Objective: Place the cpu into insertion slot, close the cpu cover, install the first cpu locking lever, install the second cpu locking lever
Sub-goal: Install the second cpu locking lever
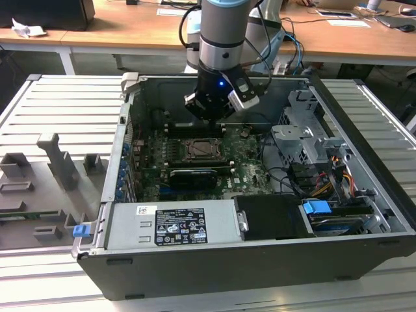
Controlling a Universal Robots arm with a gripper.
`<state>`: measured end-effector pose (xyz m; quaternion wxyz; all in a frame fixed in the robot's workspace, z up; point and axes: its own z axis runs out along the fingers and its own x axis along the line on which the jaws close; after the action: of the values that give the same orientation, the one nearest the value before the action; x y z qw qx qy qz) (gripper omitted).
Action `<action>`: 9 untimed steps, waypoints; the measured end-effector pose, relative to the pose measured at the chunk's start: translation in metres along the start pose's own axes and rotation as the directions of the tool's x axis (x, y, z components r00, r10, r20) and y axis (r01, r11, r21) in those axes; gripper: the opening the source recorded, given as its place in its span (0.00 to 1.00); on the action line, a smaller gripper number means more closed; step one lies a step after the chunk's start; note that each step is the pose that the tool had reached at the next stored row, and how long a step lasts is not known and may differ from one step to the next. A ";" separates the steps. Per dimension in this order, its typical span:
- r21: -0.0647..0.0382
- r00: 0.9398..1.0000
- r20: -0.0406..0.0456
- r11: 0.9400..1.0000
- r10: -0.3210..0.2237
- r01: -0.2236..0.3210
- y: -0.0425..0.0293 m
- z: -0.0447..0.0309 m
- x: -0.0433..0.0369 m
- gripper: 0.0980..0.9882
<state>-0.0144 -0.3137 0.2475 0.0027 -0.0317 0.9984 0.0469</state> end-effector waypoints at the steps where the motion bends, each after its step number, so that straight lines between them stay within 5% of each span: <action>1: -0.001 1.000 0.000 1.000 0.000 0.000 -0.0031 -0.0003 0.0003 0.01; 2: -0.001 1.000 0.000 1.000 0.000 0.000 -0.0206 -0.0019 0.0014 0.01; 3: -0.001 1.000 0.000 1.000 0.000 0.000 -0.0289 -0.0024 0.0019 0.01; 9: -0.001 1.000 0.000 1.000 0.000 0.000 -0.0400 -0.0030 0.0026 0.01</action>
<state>-0.0145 -0.3539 0.2467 0.0026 -0.0315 0.9984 0.0472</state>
